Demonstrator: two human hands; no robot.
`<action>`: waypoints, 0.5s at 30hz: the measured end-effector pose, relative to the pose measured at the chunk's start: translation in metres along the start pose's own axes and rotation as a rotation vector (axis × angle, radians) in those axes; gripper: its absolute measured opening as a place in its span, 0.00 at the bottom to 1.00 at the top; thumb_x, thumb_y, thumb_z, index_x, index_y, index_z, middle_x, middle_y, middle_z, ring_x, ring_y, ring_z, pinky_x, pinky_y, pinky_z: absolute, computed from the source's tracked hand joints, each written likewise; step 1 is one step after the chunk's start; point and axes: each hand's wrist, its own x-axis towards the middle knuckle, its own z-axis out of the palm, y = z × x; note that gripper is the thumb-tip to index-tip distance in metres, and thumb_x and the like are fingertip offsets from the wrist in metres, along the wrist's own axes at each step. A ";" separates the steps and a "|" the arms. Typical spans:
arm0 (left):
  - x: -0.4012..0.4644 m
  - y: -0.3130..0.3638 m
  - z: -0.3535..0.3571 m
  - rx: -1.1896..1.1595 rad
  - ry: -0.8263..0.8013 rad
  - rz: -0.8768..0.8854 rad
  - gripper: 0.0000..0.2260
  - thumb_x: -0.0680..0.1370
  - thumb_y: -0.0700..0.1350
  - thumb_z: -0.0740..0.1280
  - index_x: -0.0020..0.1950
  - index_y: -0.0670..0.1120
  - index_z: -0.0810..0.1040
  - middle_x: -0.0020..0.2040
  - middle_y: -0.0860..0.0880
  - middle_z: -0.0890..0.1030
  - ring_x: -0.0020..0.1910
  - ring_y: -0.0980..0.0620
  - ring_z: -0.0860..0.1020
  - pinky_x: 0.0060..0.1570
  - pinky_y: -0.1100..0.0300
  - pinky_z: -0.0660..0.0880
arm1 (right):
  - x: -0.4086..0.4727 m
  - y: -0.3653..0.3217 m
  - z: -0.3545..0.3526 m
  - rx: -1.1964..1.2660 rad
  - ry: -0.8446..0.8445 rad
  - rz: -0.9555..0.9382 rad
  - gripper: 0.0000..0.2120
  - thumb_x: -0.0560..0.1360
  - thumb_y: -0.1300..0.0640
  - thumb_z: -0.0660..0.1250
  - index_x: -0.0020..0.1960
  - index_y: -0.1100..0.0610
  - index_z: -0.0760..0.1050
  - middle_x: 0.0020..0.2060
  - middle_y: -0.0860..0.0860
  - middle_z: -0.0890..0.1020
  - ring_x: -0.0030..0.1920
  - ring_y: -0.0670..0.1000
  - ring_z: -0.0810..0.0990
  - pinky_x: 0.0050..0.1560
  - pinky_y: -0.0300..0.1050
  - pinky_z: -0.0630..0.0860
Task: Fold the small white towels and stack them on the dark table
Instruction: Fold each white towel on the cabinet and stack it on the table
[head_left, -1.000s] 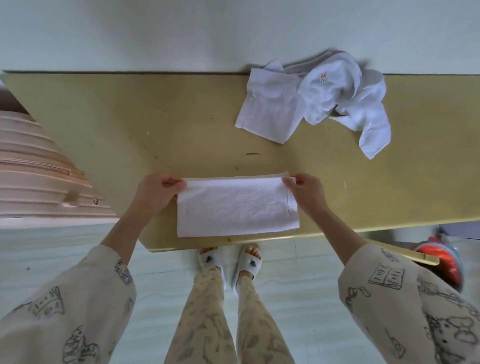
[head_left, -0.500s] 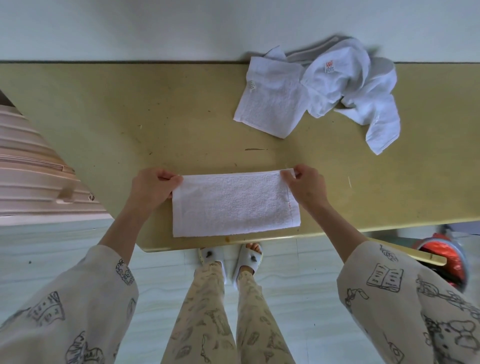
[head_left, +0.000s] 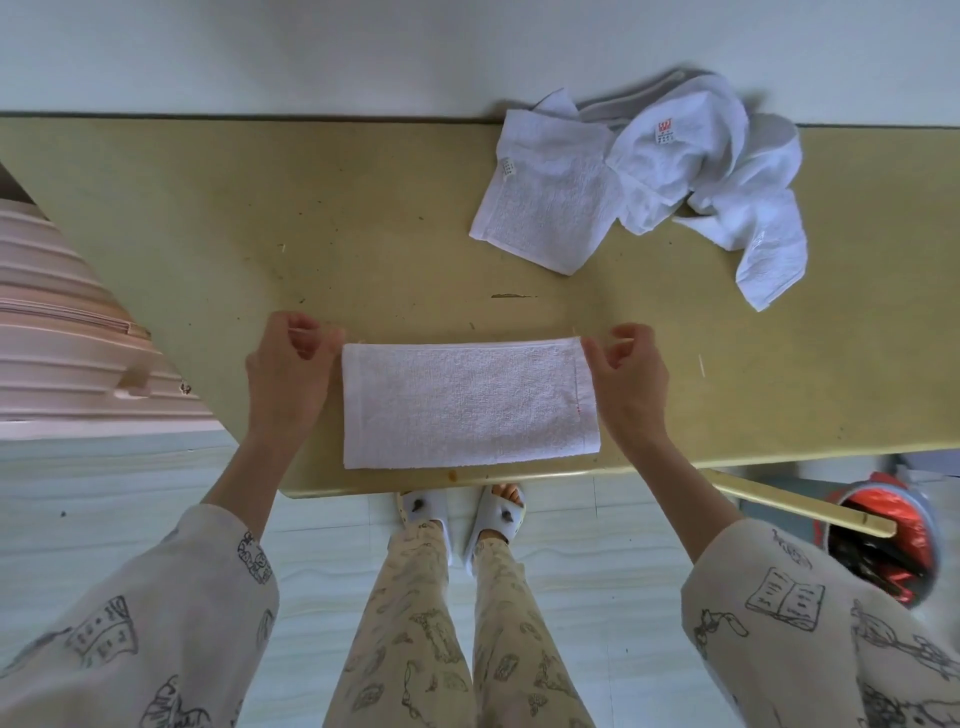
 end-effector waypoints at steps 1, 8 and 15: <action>-0.006 -0.001 0.000 -0.006 0.076 0.073 0.11 0.77 0.46 0.65 0.56 0.41 0.73 0.46 0.46 0.77 0.42 0.50 0.74 0.42 0.66 0.66 | -0.006 0.002 0.000 0.010 0.074 -0.049 0.15 0.76 0.53 0.65 0.58 0.60 0.71 0.47 0.52 0.75 0.47 0.52 0.75 0.49 0.45 0.71; -0.079 -0.004 0.057 0.277 -0.029 0.697 0.13 0.78 0.39 0.54 0.60 0.41 0.73 0.62 0.43 0.75 0.66 0.44 0.68 0.66 0.51 0.63 | -0.059 0.014 0.047 -0.266 0.036 -0.756 0.16 0.78 0.61 0.54 0.62 0.66 0.71 0.63 0.63 0.73 0.68 0.58 0.65 0.69 0.56 0.63; -0.056 -0.023 0.084 0.615 -0.143 0.677 0.21 0.79 0.49 0.52 0.71 0.45 0.65 0.72 0.43 0.65 0.72 0.43 0.62 0.71 0.44 0.55 | -0.042 0.025 0.073 -0.516 -0.032 -0.776 0.23 0.78 0.52 0.54 0.68 0.64 0.68 0.68 0.61 0.69 0.70 0.59 0.66 0.70 0.56 0.60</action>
